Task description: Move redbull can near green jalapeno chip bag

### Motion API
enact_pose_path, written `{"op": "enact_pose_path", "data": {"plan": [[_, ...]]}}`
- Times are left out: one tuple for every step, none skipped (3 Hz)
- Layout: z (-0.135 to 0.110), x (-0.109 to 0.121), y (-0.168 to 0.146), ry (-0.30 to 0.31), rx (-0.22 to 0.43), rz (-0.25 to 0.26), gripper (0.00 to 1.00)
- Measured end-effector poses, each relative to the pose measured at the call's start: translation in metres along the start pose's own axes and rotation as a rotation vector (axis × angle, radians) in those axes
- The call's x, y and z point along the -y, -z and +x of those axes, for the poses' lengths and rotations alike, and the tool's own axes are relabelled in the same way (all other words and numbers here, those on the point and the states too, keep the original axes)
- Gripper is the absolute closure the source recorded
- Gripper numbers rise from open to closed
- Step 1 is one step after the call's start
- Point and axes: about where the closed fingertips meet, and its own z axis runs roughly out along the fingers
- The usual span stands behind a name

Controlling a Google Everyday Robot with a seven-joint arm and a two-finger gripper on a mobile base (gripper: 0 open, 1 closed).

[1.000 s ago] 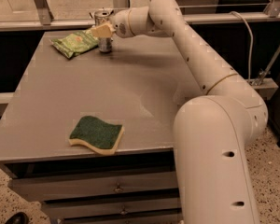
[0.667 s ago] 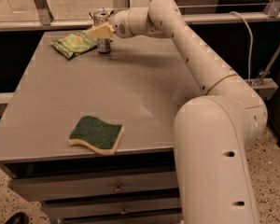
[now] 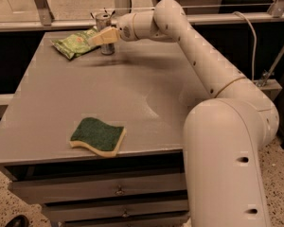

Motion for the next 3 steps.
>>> {"op": "enact_pose_path", "data": {"plan": [[0.007,0.009,0.04,0.0,-0.009,0.062,0.0],[0.014,0.021,0.106,0.02,-0.002,0.144,0.0],[0.001,0.033,0.192,0.08,0.063,0.253,0.0]]}}
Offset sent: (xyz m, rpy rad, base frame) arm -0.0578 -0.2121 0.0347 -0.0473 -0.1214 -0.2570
